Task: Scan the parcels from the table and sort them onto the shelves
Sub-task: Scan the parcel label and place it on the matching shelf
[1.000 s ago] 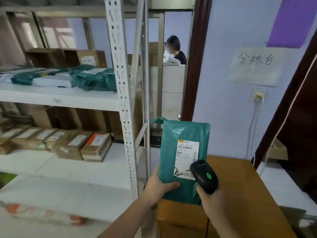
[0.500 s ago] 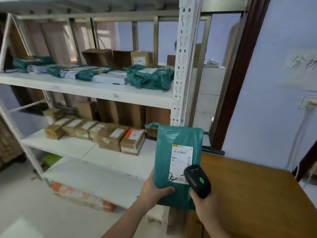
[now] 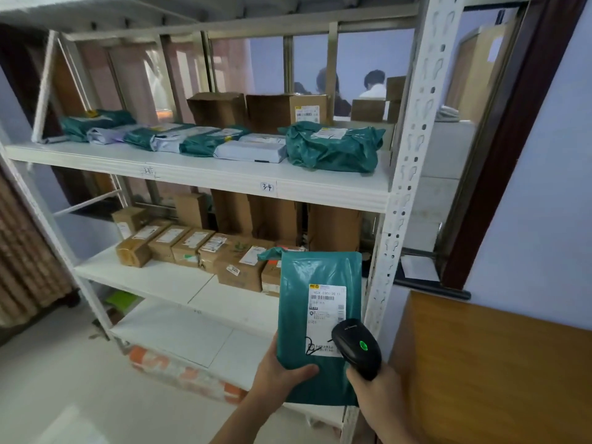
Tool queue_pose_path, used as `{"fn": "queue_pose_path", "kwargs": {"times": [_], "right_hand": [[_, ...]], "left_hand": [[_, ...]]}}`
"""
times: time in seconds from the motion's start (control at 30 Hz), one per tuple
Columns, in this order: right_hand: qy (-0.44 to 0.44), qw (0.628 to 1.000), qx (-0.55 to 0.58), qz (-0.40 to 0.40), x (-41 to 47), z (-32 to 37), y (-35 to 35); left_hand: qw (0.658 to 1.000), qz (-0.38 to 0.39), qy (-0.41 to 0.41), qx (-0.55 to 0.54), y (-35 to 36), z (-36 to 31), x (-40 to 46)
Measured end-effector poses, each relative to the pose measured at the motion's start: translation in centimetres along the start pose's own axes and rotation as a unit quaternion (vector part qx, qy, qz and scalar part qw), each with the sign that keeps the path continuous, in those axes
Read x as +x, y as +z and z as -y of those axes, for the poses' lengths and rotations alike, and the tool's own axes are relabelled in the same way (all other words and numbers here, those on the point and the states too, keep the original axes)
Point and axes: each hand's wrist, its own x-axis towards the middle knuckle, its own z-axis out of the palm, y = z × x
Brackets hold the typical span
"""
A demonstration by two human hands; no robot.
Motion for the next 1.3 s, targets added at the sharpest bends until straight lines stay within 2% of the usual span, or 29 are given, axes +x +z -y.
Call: {"fn": "queue_pose_path", "kwargs": {"times": [0.23, 0.43, 0.7, 0.97, 1.1, 1.3], "right_hand": [[-0.006, 0.999, -0.038, 0.024, 5.7, 1.1, 2.8], [-0.048, 0.998, -0.014, 0.037, 11.3, 2.7, 4.5], [-0.040, 0.998, -0.023, 0.046, 16.3, 3.8, 6.1], [0.014, 0.997, -0.071, 0.027, 20.1, 3.8, 9.2], [0.048, 0.997, -0.065, 0.001, 21.4, 3.5, 10.9], [0.114, 0.988, -0.108, -0.008, 22.2, 1.4, 13.4]], "left_hand": [[1.000, -0.003, -0.018, -0.007, -1.1, 0.3, 6.1], [1.000, -0.004, -0.013, -0.011, -1.4, -0.5, 12.3], [0.999, -0.003, -0.035, -0.031, -1.6, -0.8, 17.6], [0.997, -0.036, -0.056, -0.028, -1.2, 0.9, 22.5], [0.996, -0.027, -0.086, -0.001, -1.2, 2.0, 24.9], [0.990, 0.024, -0.116, 0.077, -2.2, 4.2, 27.9]]}}
